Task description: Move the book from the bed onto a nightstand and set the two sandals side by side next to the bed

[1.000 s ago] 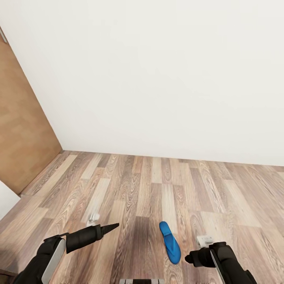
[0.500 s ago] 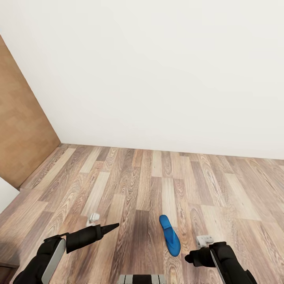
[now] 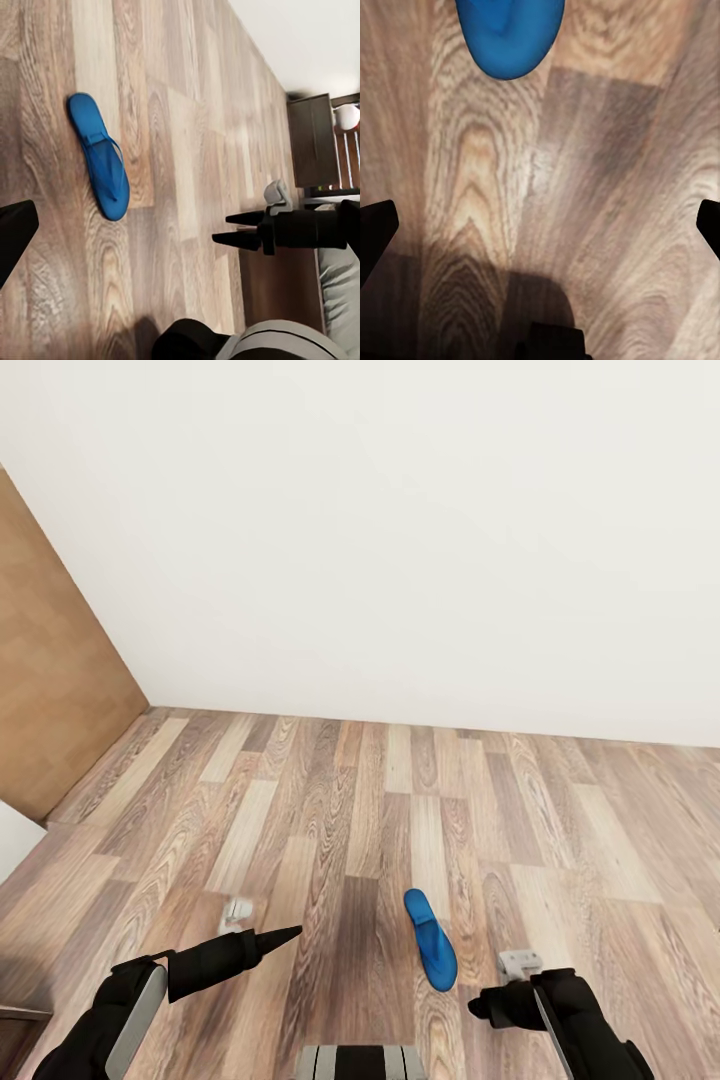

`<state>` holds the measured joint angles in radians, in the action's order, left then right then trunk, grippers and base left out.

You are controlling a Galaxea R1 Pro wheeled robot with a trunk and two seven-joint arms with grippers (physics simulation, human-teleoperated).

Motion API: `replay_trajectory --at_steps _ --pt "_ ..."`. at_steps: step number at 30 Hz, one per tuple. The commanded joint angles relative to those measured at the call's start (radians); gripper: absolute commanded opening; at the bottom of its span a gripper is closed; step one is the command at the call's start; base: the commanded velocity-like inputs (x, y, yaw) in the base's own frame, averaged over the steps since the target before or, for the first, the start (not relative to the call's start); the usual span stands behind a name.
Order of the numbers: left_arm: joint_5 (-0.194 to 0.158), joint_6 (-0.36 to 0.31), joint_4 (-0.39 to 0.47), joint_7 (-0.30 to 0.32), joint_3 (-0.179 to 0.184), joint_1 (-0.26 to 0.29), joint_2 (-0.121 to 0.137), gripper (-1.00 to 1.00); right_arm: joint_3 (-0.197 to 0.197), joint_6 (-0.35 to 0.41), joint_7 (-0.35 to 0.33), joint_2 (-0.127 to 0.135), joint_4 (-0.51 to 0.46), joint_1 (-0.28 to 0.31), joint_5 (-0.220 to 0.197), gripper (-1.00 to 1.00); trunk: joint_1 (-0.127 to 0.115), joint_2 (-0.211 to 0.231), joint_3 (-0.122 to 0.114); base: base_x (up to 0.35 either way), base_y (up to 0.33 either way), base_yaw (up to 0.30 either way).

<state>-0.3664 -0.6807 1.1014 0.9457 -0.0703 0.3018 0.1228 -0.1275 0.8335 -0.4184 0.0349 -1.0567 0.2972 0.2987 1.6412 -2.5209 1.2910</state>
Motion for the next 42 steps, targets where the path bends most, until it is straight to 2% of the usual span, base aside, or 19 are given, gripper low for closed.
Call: replay_trajectory --at_steps 1,8,24,42 --pt "-0.005 -0.007 0.000 0.001 0.000 0.000 0.000 1.00 -0.001 0.003 -0.010 -0.001 -0.003 0.000 0.010 1.00 0.000 -0.001 0.005 0.000 0.000 0.000" --pt "-0.005 -0.007 0.000 0.001 -0.001 0.000 0.001 1.00 -0.001 0.004 -0.015 -0.001 -0.016 0.000 0.010 1.00 0.000 -0.001 0.005 0.000 0.000 0.056" --pt "-0.005 -0.008 0.000 0.001 -0.002 0.000 0.001 1.00 -0.002 0.004 -0.016 0.000 -0.020 0.000 0.010 1.00 0.000 -0.001 0.014 0.000 0.000 0.247" --pt "-0.005 -0.008 0.000 0.001 -0.001 0.000 0.001 1.00 -0.003 0.004 -0.009 0.000 -0.020 0.000 0.010 1.00 0.000 -0.001 0.015 0.126 0.002 0.013"
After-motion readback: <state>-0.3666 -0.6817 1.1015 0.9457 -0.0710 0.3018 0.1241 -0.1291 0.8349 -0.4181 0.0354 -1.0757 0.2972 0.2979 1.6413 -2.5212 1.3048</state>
